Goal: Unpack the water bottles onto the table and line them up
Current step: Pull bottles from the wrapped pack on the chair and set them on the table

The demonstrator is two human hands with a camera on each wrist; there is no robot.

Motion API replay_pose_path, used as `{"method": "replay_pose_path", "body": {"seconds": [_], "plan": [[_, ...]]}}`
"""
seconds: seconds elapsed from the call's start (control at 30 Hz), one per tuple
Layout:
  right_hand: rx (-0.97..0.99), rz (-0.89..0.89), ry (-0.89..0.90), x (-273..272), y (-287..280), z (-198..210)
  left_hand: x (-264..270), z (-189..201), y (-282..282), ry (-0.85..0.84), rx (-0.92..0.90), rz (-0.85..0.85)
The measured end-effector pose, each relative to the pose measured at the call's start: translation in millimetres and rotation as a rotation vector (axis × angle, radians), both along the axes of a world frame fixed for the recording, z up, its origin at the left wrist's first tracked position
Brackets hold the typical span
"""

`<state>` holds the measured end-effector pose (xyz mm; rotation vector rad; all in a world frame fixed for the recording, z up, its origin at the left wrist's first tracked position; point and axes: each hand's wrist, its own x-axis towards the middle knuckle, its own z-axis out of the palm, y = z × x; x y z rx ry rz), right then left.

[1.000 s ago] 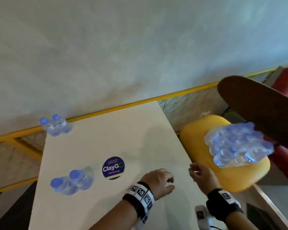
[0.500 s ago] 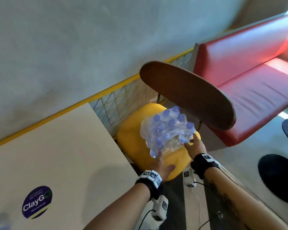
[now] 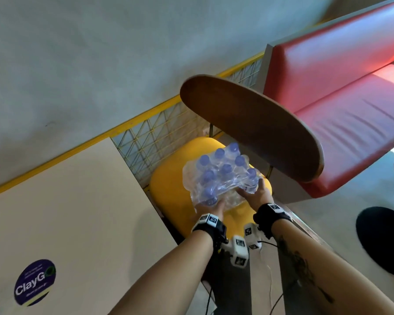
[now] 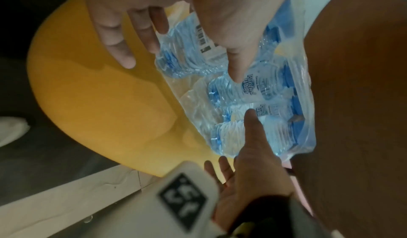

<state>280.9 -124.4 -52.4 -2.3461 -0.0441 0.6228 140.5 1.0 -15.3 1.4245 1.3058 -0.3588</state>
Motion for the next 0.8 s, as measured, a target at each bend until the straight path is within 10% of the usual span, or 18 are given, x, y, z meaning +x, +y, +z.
{"method": "replay_pose_path", "body": {"seconds": [0.13,0.47,0.8], "plan": [[-0.016,0.074,-0.091,7,-4,-1,7,3,5,0.165,0.019,-0.121],[-0.057,0.394,-0.163,-43,-31,26,-58,43,14,-0.213,0.186,-0.453],[0.024,0.735,-0.043,-200,27,34,-272,38,115,-0.130,0.452,-0.267]]}}
